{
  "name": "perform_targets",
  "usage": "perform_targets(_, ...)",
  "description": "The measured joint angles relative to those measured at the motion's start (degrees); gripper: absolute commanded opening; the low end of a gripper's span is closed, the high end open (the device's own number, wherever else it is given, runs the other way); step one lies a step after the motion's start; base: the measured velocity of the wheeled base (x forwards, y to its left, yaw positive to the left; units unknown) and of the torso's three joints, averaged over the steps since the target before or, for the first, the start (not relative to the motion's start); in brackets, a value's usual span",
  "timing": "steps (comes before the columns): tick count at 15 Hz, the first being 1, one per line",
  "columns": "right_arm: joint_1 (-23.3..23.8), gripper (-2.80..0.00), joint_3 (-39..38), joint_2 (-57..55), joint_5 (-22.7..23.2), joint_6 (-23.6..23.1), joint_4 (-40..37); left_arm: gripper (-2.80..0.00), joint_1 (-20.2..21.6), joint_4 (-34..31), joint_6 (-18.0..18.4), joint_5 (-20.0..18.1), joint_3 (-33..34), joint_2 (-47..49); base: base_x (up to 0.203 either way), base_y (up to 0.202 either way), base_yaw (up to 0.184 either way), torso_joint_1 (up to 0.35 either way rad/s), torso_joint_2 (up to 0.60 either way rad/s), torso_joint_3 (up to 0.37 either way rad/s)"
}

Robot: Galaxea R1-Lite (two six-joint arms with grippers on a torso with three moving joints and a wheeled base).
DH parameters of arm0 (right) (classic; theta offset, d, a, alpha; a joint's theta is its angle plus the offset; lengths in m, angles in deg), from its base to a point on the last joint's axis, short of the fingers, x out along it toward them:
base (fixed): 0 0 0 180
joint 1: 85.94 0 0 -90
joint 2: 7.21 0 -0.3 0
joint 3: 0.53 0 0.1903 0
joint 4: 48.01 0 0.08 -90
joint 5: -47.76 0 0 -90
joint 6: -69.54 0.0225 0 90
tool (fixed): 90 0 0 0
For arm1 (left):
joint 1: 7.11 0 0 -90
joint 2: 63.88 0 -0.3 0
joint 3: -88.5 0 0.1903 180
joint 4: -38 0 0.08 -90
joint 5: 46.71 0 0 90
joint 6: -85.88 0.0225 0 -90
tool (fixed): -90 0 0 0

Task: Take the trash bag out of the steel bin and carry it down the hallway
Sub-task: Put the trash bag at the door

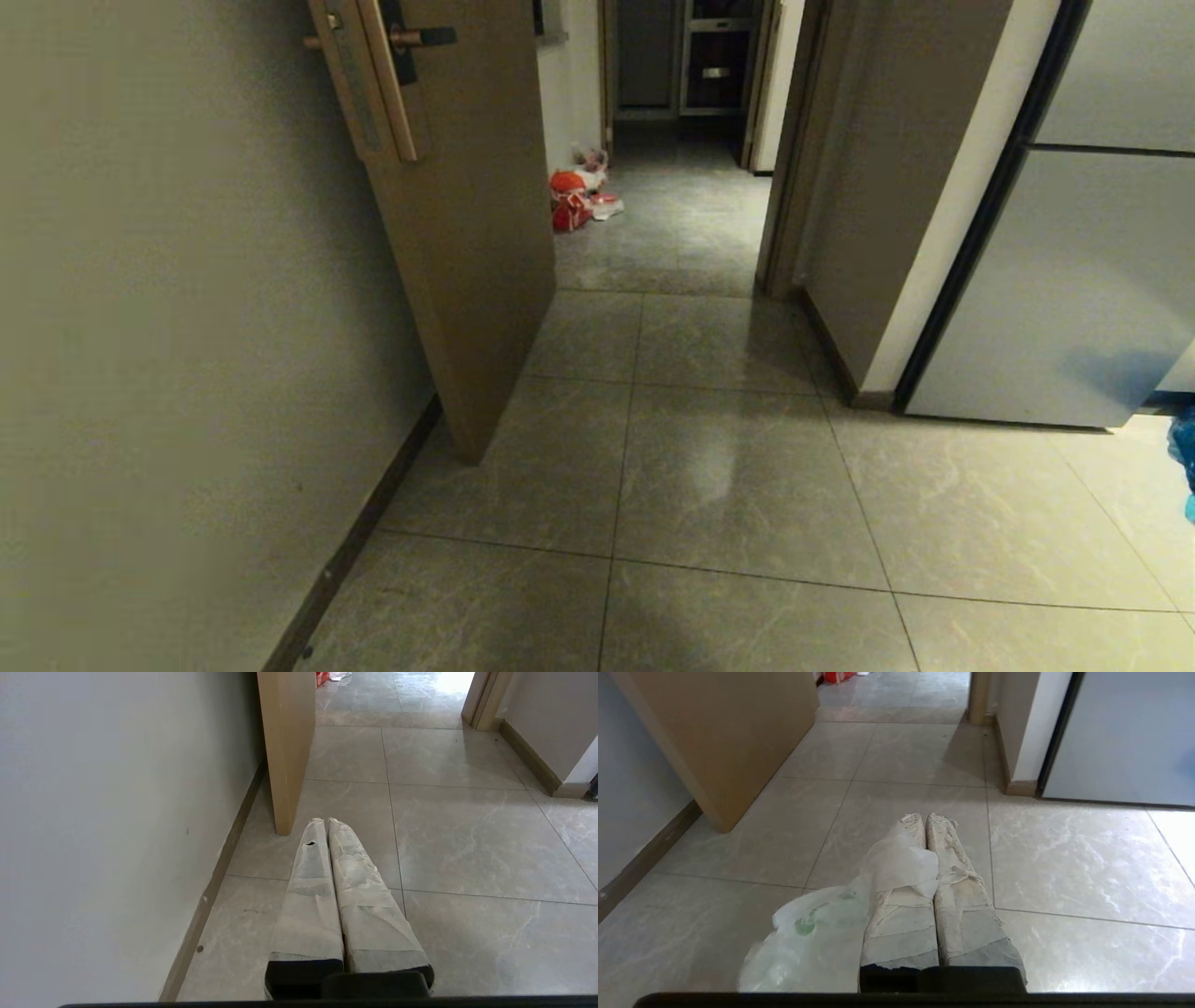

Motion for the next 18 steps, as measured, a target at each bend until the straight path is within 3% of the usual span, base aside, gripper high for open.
perform_targets(18, 0.0, -2.80, 0.0, 0.0, 0.0, 0.1, 0.0, -2.80, 0.0, 0.1, -0.3, 0.1, 0.0, 0.0, 0.000, 0.000, 0.000, 0.000, 0.00, 0.000)
